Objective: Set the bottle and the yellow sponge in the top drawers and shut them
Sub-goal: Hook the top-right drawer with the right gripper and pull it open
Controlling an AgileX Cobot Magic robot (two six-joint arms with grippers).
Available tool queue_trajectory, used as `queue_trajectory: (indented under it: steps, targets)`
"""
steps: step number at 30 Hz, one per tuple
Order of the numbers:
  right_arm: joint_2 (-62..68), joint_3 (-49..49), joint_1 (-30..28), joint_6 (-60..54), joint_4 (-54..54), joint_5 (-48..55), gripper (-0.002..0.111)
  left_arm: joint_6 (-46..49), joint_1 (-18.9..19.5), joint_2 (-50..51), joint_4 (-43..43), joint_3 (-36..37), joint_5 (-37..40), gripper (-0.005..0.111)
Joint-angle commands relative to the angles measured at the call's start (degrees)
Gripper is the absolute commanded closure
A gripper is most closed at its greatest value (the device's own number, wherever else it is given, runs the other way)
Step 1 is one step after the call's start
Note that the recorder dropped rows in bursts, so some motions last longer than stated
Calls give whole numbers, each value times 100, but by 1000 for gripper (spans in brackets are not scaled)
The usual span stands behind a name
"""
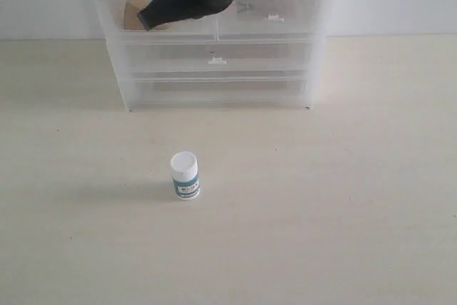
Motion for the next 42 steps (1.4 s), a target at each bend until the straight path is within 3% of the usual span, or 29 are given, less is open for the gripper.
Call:
queue_trajectory:
  steps: [1, 4, 6, 9, 13, 19, 23, 39, 41, 42]
  targets:
    - [-1753, 2565, -948, 1138, 76, -2329, 105, -21, -36, -3, 38, 22, -142, 103]
    - [-1869, 4173, -2085, 3306, 191, -5635, 108, -21, -36, -3, 38, 22, -190, 103]
    - [-1347, 4587, -2444, 4413, 177, -6671, 108, -21, -36, -3, 38, 30, -258, 103]
    - [-550, 4575, -2512, 6292, 190, -6954, 108, -21, -36, -3, 38, 71, -438, 103]
    - [-224, 4575, -2512, 6402, 316, -7314, 101, -33, -36, -3, 38, 102, -465, 103]
    - [-175, 4522, -2512, 7013, 825, -7281, 71, -33, -36, -3, 38, 102, -465, 103]
    - [149, 4174, -2461, 7690, 710, -7371, 63, -33, -36, -3, 38, 102, -618, 103]
    - [1184, 2984, -2340, 7799, 906, -7652, 64, -19, -36, -3, 74, 102, -594, 103]
    - [1184, 2984, -2340, 7574, 921, -7819, 79, -19, -36, -3, 74, 102, -594, 103]
    - [1184, 2984, -2340, 7378, 901, -8115, 96, -19, -36, -3, 74, 102, -594, 103]
